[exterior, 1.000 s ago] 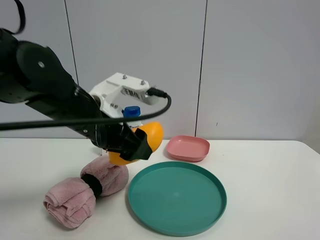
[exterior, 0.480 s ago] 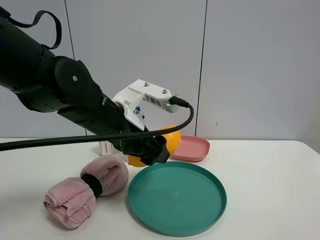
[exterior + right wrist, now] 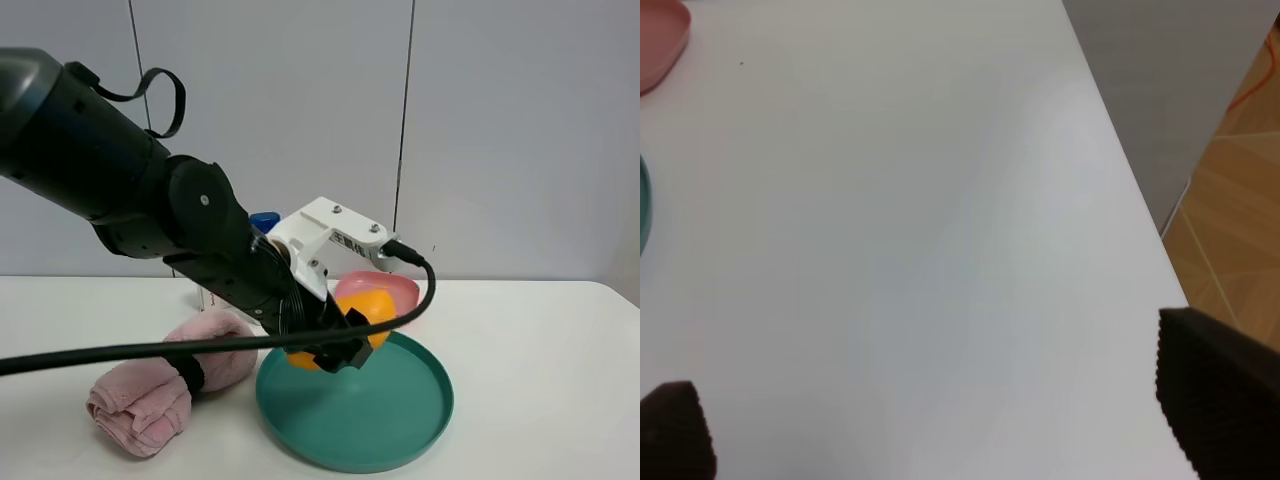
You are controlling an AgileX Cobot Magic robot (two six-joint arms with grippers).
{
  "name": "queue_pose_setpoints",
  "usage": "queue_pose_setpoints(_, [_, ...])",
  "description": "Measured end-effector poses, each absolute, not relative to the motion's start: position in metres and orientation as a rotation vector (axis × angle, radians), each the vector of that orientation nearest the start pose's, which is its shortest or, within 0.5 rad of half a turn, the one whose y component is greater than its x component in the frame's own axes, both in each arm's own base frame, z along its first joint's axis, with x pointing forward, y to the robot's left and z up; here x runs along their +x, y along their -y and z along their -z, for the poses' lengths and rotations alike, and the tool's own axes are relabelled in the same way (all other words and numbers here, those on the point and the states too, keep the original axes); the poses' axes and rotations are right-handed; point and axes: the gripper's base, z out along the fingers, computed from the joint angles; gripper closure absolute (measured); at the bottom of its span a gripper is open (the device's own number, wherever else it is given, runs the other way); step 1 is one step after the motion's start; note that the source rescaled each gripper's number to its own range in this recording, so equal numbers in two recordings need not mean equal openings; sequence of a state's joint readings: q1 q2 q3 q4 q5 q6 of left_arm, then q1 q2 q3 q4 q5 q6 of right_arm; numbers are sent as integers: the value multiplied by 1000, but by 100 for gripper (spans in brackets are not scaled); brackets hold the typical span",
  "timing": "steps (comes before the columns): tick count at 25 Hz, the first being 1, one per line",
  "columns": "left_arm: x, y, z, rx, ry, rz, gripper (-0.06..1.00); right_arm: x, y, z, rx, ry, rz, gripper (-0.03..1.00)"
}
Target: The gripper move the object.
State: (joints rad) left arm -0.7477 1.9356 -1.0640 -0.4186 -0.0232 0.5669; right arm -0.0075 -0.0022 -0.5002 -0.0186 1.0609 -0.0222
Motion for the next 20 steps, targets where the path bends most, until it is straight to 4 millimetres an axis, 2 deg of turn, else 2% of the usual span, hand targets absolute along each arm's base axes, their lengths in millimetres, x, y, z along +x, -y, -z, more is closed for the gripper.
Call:
queue_pose_setpoints(8, [291, 269, -146, 1005, -2124, 285, 94, -5, 1, -277, -14, -2042, 41, -3])
queue_pose_setpoints(9, [291, 269, -145, 986, -2134, 292, 89, -5, 1, -277, -14, -2042, 41, -3])
queue_pose_setpoints(12, [292, 269, -145, 918, -2161, 320, 46, -5, 1, -277, -14, -2042, 41, -3])
queue_pose_setpoints(13, [292, 269, -145, 888, -2173, 333, 37, -5, 1, -277, -14, -2042, 41, -3])
queue_pose_setpoints(16, [292, 269, -145, 836, -2195, 356, 29, -5, 1, -277, -14, -2042, 41, -3])
queue_pose_setpoints(20, [292, 269, -147, 830, -2194, 362, 28, -5, 1, -277, -14, -2042, 41, -3])
